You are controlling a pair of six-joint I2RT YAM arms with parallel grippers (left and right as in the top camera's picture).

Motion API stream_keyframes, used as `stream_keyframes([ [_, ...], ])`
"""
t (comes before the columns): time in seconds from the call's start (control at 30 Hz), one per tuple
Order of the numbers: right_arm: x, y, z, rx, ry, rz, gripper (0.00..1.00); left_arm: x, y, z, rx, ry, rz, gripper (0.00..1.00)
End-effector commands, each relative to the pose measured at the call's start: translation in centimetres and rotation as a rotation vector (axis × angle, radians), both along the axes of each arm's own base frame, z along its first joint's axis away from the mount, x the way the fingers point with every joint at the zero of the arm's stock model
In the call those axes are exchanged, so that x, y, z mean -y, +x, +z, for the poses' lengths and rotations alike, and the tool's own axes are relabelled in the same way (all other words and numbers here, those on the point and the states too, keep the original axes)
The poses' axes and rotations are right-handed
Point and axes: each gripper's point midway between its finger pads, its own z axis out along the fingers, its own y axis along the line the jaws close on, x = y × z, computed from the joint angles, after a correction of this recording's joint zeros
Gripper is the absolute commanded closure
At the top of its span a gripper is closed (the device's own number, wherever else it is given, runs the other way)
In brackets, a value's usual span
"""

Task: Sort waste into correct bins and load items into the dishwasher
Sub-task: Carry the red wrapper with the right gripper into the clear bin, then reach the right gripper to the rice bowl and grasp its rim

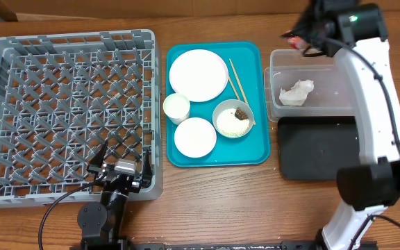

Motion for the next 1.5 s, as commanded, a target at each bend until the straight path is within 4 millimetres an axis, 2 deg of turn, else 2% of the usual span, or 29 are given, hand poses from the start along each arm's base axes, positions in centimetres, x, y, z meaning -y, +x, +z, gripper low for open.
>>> stream_keyframes([
  [0.0,1.9,-0.1,-8.3,-0.192,0.014,-0.061,0.96,-0.1,0.0,0.0,0.005,0.003,0.004,0.00],
  [0.07,2.5,-0.2,-10.4,-0.229,0.018,-0.073,0.92,-0.1,0.0,0.0,0.005,0.003,0.004,0.00],
  [0.1,2.7,-0.2,-11.2,-0.244,0.015,-0.075,0.83,-0.1,0.0,0.0,0.005,0.003,0.004,0.00],
  [0.17,3.1,-0.5,-11.8,-0.259,0.017,-0.082,0.81,-0.1,0.0,0.0,0.005,0.003,0.004,0.00],
  [0.2,3.1,-0.5,-11.8,-0.262,0.017,-0.082,0.81,-0.1,0.0,0.0,0.005,0.003,0.004,0.00],
  [0.27,2.8,-0.6,-11.2,-0.262,0.018,-0.049,0.69,-0.1,0.0,0.0,0.005,0.003,0.004,0.00],
  [0.37,2.2,-0.7,-9.3,-0.245,0.030,0.014,0.56,-0.1,0.0,0.0,0.005,0.003,0.004,0.00],
  [0.4,1.9,-0.9,-8.4,-0.232,0.040,0.033,0.55,-0.1,0.0,0.0,0.005,0.003,0.004,0.00],
  [0.47,0.7,-1.1,-6.3,-0.199,0.077,0.104,0.54,-0.1,0.0,0.0,0.005,0.003,0.004,0.00],
  [0.57,-3.3,-1.6,-3.5,-0.138,0.156,0.271,0.52,-0.1,0.0,0.0,0.005,0.003,0.004,0.00],
  [0.63,-5.9,-2.3,-2.7,-0.125,0.152,0.341,0.47,-0.1,0.0,0.0,0.005,0.003,0.004,0.00],
  [0.7,-8.6,-2.9,-2.8,-0.133,0.144,0.400,0.40,-0.1,0.0,0.0,0.005,0.003,0.004,0.00],
  [0.83,-14.2,-3.9,-5.3,-0.169,0.138,0.510,0.37,-0.1,0.0,0.0,0.005,0.003,0.004,0.00],
  [0.97,-18.1,-5.4,-9.5,-0.257,0.127,0.581,0.39,-0.1,0.0,0.0,0.005,0.003,0.004,0.00],
  [1.0,-19.4,-6.2,-11.7,-0.308,0.121,0.598,0.40,-0.1,0.0,0.0,0.005,0.003,0.004,0.00],
  [1.2,-22.1,-8.3,-16.8,-0.402,0.101,0.657,0.43,-0.1,0.0,0.0,0.005,0.003,0.004,0.00],
  [1.37,-23.7,-10.0,-19.3,-0.435,0.094,0.702,0.44,-0.1,0.0,0.0,0.005,0.003,0.004,0.00],
  [1.47,-23.8,-10.7,-20.5,-0.451,0.090,0.701,0.44,-0.1,0.0,0.0,0.005,0.003,0.004,0.00],
])
